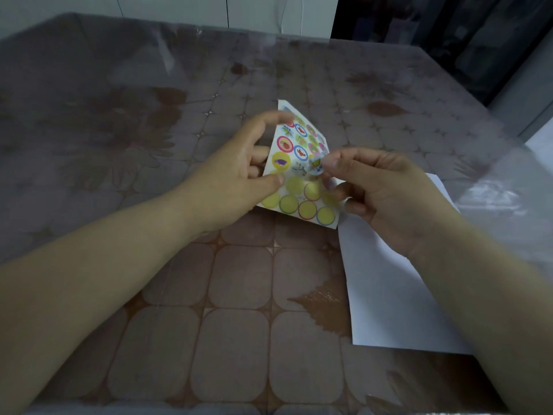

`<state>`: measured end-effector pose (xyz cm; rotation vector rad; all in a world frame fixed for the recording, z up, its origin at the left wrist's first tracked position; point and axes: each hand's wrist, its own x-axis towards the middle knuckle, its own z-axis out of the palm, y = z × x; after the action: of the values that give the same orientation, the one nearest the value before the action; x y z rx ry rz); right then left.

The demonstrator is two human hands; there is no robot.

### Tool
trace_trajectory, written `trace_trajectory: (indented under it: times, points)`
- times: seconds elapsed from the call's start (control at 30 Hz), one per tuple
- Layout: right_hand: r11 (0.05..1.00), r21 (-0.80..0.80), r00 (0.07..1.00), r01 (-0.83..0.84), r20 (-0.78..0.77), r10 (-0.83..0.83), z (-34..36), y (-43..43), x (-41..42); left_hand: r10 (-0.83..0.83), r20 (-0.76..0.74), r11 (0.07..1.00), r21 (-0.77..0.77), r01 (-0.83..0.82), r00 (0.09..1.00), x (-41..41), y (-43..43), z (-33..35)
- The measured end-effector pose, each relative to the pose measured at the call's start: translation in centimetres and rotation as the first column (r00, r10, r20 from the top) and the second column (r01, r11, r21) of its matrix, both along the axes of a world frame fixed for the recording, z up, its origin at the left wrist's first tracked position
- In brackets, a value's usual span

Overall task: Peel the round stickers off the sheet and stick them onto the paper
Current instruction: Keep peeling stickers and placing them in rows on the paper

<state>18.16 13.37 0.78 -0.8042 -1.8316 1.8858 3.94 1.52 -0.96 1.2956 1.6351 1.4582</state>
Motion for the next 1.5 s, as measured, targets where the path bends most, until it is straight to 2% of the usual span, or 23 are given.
trace_trajectory:
  times: [0.37, 0.5, 0.63, 0.87, 1.07, 1.17, 1.23, 1.27, 1.3, 1.37, 1.43, 1.5]
  points:
    - [1.000, 0.014, 1.000, -0.010, -0.024, 0.011, -0.1, -0.5, -0.1, 0.046, -0.019, 0.999, 0.018, -0.046, 0.999, 0.3, 0.4, 0.0]
    - [0.996, 0.086, 0.998, -0.002, -0.055, 0.006, -0.2, -0.8, -0.3, 0.079, -0.005, 0.997, 0.020, -0.079, 0.997, 0.4, 0.4, 0.1]
    - [0.971, 0.237, 0.998, 0.037, -0.051, -0.026, -0.4, -0.9, -0.4, 0.130, 0.059, 0.991, 0.014, -0.131, 0.990, 0.3, 0.4, 0.3]
    - [0.958, 0.282, 0.997, 0.061, -0.057, -0.047, -1.0, -0.8, -0.7, 0.136, 0.019, 0.991, 0.000, -0.136, 0.991, 0.4, 0.4, 0.3]
    - [0.951, 0.305, 0.998, 0.052, -0.045, -0.040, 0.6, 0.0, -0.4, 0.084, 0.057, 0.996, 0.028, -0.086, 0.995, 0.6, 0.6, 0.2]
    - [0.875, 0.483, 0.994, 0.024, 0.085, -0.074, 4.1, 3.6, 2.4, 0.066, 0.031, 0.997, 0.038, -0.067, 0.997, 0.5, 0.6, 0.0]
    - [0.776, 0.616, 0.943, -0.137, 0.320, -0.088, 6.1, 6.2, 4.9, 0.070, 0.061, 0.997, 0.040, -0.072, 0.996, 0.2, 0.6, -0.1]
    - [0.730, 0.638, 0.886, -0.245, 0.454, -0.098, 6.4, 7.3, 5.9, 0.077, 0.065, 0.996, 0.040, -0.080, 0.995, 0.1, 0.6, -0.1]
    - [0.702, 0.624, 0.817, -0.343, 0.567, -0.104, 6.2, 8.1, 6.6, 0.086, 0.059, 0.995, 0.038, -0.088, 0.995, 0.1, 0.6, -0.2]
    - [0.704, 0.553, 0.715, -0.446, 0.693, -0.092, 4.9, 8.9, 7.2, 0.101, 0.062, 0.994, 0.029, -0.102, 0.993, 0.1, 0.7, -0.3]
    - [0.708, 0.527, 0.675, -0.470, 0.731, -0.096, 3.4, 9.0, 7.0, 0.111, 0.072, 0.994, 0.016, -0.112, 0.991, 0.1, 0.7, -0.3]
    - [0.696, 0.535, 0.680, -0.479, 0.727, -0.092, 2.2, 9.1, 6.8, 0.122, 0.069, 0.992, 0.002, -0.122, 0.990, 0.0, 0.7, -0.3]
